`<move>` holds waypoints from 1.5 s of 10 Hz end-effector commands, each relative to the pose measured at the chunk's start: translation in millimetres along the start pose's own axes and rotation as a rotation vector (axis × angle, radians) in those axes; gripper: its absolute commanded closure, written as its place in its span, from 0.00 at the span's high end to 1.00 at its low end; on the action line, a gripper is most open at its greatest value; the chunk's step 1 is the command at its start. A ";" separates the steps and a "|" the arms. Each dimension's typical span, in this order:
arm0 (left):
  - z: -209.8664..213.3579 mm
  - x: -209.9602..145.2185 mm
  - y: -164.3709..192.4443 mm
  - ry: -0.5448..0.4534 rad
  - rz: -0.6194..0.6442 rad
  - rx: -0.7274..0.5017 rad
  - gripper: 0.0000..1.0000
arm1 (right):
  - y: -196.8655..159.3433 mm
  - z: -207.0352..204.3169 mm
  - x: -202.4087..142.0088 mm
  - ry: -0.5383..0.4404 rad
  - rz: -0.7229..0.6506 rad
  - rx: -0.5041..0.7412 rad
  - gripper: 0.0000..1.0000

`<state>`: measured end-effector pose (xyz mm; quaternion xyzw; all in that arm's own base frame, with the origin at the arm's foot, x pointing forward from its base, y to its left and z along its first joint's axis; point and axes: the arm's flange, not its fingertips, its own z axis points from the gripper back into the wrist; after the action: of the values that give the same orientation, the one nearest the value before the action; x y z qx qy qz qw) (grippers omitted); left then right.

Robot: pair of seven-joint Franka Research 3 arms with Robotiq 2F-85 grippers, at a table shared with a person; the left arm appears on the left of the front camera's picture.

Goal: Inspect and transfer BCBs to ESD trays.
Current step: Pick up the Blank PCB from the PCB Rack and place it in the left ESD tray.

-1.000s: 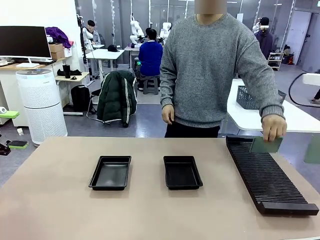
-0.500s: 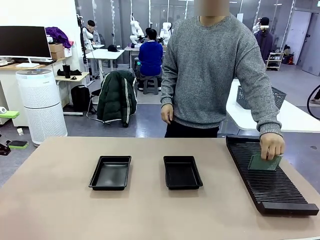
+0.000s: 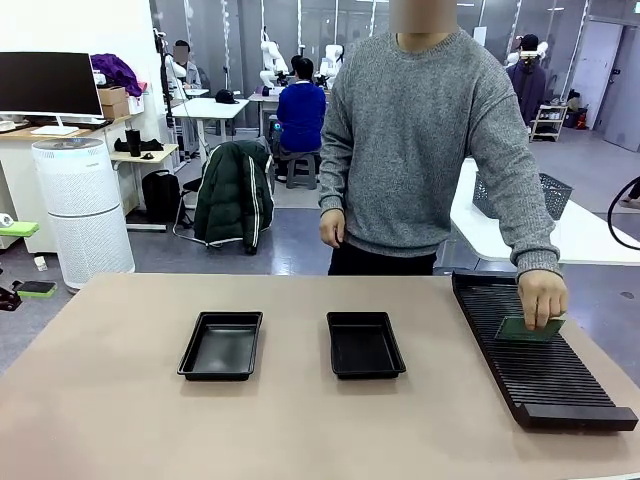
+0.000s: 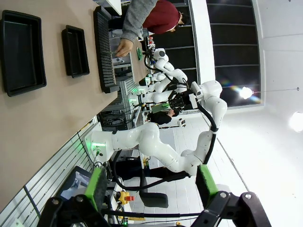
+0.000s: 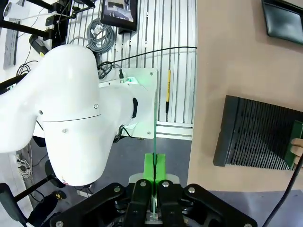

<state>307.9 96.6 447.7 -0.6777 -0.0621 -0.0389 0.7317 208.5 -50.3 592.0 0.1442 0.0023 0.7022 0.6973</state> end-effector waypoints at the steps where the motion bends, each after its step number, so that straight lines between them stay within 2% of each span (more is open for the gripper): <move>1: 1.3 -1.7 -0.4 -0.001 -0.001 0.001 1.00 | 1.2 -2.1 3.3 0.014 -0.027 0.007 0.00; 14: 1.3 -1.7 -0.4 -0.001 -0.001 0.001 1.00 | -1.4 -0.4 1.5 -0.006 0.000 0.004 0.02; 15: 1.3 -1.7 -0.4 -0.001 -0.001 0.001 1.00 | -13.4 16.8 11.0 -0.037 -0.126 -0.011 0.02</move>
<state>307.9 96.6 447.7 -0.6777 -0.0621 -0.0389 0.7317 212.6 -48.5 595.5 0.1480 0.0001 0.6883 0.7102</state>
